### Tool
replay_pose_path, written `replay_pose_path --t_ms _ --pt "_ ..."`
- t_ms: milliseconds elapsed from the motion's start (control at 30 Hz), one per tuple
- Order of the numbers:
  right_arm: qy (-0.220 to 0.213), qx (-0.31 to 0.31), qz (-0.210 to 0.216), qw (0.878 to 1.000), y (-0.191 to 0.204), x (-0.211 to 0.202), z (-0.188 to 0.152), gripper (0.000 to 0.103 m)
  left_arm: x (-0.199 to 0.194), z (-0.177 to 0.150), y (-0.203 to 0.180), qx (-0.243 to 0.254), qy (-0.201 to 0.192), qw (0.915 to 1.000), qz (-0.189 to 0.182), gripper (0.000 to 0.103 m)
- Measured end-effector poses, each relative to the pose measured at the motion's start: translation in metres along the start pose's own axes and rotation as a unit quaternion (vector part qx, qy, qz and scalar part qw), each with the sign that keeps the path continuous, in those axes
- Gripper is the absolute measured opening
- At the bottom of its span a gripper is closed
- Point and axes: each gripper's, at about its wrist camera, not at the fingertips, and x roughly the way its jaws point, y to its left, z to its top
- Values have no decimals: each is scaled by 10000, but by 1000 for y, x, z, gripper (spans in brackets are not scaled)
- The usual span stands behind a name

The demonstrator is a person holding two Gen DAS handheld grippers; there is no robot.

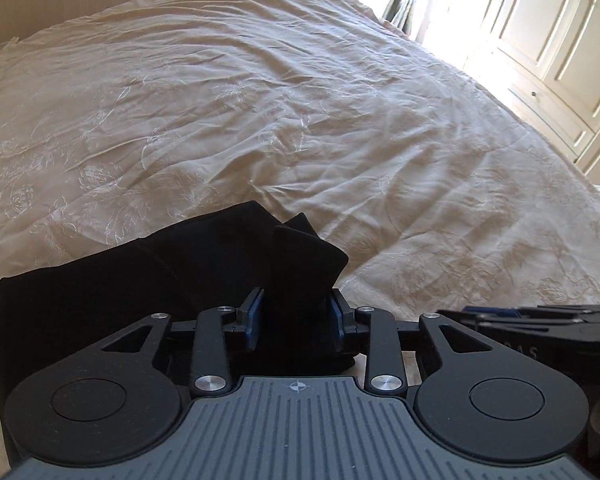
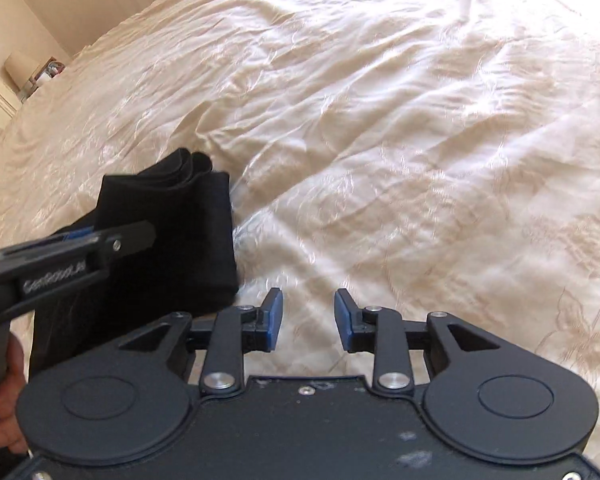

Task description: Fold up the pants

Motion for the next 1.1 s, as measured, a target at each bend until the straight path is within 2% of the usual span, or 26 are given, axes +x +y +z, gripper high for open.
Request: replay_pose_path --t_ms 100,200,233,367,533,633,733,867,933,967,1033,1100 --pt "-344 -40 -49 9994 6 4 28 33 -9 0 7 -174 -7 9987 -477 38" --pt "-634 -222 18 9977 19 7 54 33 -10 -4 16 -512 125 9928 -1074 39" --pt "-702 -331 55 9970 24 4 63 34 -10 -6 18 -633 149 9915 -1124 39" --pt "-616 -629 510 9948 47 7 82 36 -20 -13 34 -1070 39 9919 -689 39" --pt "27 -1007 932 9905 75 41 74 39 -36 -28 73 -1486 205 9887 55 39" --pt "400 -1215 1014 9866 87 61 61 40 -48 -42 102 -1861 310 9813 384 39" --pt "699 -1439 861 9834 94 82 51 42 -62 -56 128 -2226 359 9718 690 39" --pt "756 -1263 975 9843 93 90 52 43 -76 -70 152 -2534 374 9609 1054 39" --pt "771 -1200 1080 9839 95 86 58 28 -79 -73 162 -2668 365 9561 1157 39" --pt "746 -1227 1155 9829 97 80 60 9 -81 -74 166 -2715 351 9542 1209 39" --pt "501 -1135 1414 9822 99 52 65 8 -83 -74 172 -2699 341 9537 1281 39" --pt "226 -1187 1460 9819 100 26 62 8 -82 -71 174 -2617 358 9548 1366 39"
